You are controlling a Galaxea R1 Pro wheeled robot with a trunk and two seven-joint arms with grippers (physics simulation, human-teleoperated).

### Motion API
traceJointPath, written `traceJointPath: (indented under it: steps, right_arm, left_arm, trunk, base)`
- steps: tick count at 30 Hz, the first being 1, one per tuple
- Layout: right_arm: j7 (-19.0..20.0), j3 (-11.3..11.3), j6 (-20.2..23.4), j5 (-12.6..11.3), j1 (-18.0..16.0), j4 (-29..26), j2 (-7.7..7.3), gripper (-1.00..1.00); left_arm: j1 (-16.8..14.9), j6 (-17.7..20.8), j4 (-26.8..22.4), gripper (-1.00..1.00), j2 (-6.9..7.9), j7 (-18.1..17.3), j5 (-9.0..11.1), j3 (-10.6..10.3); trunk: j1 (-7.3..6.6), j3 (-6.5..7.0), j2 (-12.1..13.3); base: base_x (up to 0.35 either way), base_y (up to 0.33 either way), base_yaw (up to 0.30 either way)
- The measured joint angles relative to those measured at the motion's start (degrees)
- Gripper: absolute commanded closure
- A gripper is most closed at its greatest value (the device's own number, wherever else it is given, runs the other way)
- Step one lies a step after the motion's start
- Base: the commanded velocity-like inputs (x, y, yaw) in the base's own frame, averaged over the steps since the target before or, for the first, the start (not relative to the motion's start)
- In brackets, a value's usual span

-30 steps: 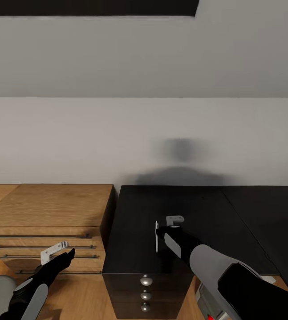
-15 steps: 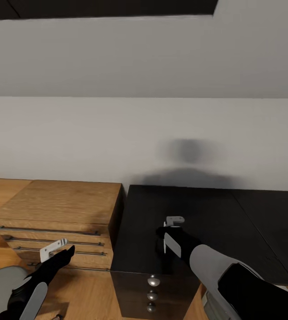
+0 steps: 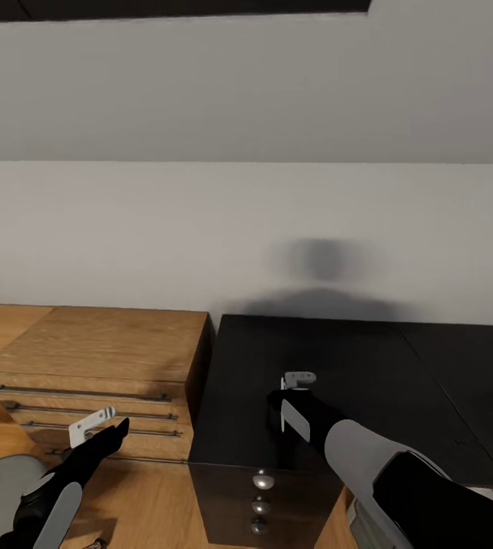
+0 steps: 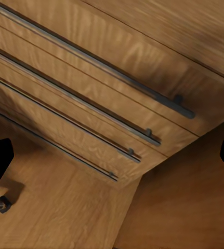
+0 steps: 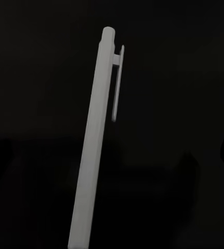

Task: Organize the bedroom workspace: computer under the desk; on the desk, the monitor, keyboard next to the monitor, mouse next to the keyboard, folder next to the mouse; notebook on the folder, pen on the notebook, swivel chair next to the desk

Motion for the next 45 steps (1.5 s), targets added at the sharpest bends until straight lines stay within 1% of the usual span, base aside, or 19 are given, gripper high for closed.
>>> traceJointPath:
  steps: [6,14,40,45]
  right_arm:
    - [0.1,0.0,2.0,0.0,0.0,-0.1,0.0,-1.0]
    - [0.0,0.0,2.8,0.2,0.0,-2.3,0.0,-1.0]
    - [-0.1,0.0,3.0,0.3,0.0,-2.4,0.0,-1.0]
    - [-0.1,-0.2,3.7,0.8,-0.1,-2.7,0.0,-1.0]
  left_arm:
    - [0.0,0.0,0.0,-1.0,-0.02,0.0,0.0,0.0]
    - [0.0,0.0,0.0,-1.0,-0.08,0.0,0.0,0.0]
    - [0.0,0.1,0.0,-1.0,-0.08,0.0,0.1,0.0]
    - [0.0,0.1,0.0,-1.0,-0.09,0.0,0.1,0.0]
  trunk:
    - [1.32,-1.07,-2.4]
    - [3.07,-2.5,-5.6]
    - [3.07,-2.51,-5.6]
    - [3.08,-2.51,-5.6]
  base:
    - [0.0,0.0,0.0]
    - [0.0,0.0,0.0]
    - [0.0,0.0,0.0]
    - [0.0,0.0,0.0]
